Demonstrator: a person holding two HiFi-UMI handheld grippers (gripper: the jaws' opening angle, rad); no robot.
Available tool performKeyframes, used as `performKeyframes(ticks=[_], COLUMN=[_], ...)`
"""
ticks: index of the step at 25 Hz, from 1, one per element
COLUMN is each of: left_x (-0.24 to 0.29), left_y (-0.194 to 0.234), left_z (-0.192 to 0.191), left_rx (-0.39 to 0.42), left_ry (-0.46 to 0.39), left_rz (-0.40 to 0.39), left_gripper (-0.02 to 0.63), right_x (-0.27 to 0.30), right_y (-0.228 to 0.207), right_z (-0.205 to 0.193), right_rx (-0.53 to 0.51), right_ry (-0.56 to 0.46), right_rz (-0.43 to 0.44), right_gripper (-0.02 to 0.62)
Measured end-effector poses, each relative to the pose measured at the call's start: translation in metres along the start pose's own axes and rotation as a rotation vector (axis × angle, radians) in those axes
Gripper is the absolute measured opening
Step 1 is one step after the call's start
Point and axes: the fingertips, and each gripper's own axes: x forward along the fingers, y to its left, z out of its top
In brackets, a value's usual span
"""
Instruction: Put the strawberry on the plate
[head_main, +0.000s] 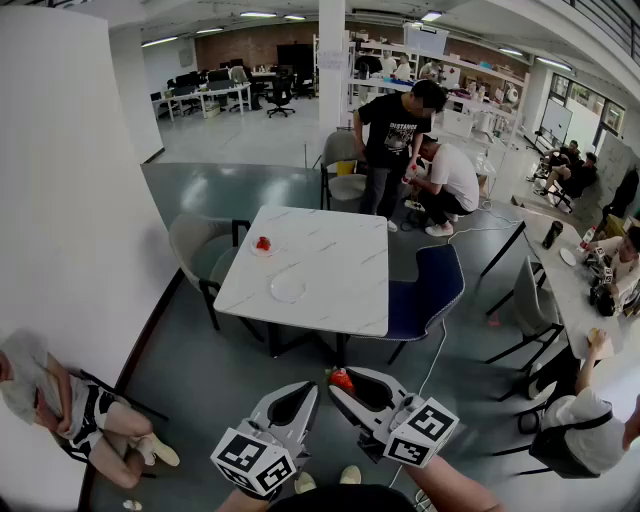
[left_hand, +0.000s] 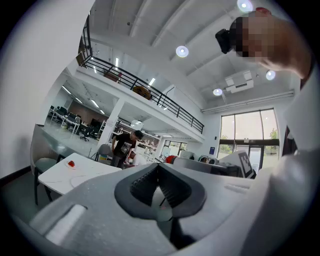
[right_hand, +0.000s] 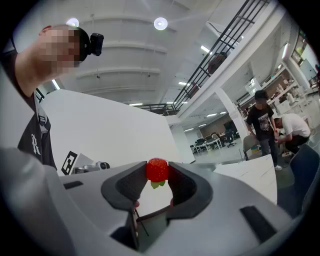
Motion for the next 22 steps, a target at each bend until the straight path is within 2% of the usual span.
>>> performKeyframes(ticks=[12, 22], left_x=[0.007, 0.008], left_y=[-0.016, -0.013], left_z=[-0.002, -0.007], left_rx=[-0.002, 0.004], left_ry=[0.005, 0.003], left_rz=[0.005, 0.039], left_gripper=[0.01, 0.011], right_x=[-0.015, -0.025], right_y=[-0.003, -0.01], right_z=[0.004, -0.001], right_rx=[0.01, 0.082], right_ry=[0.007, -0.003], right_rz=[0.01, 0.027], right_gripper=[0.138, 0.138])
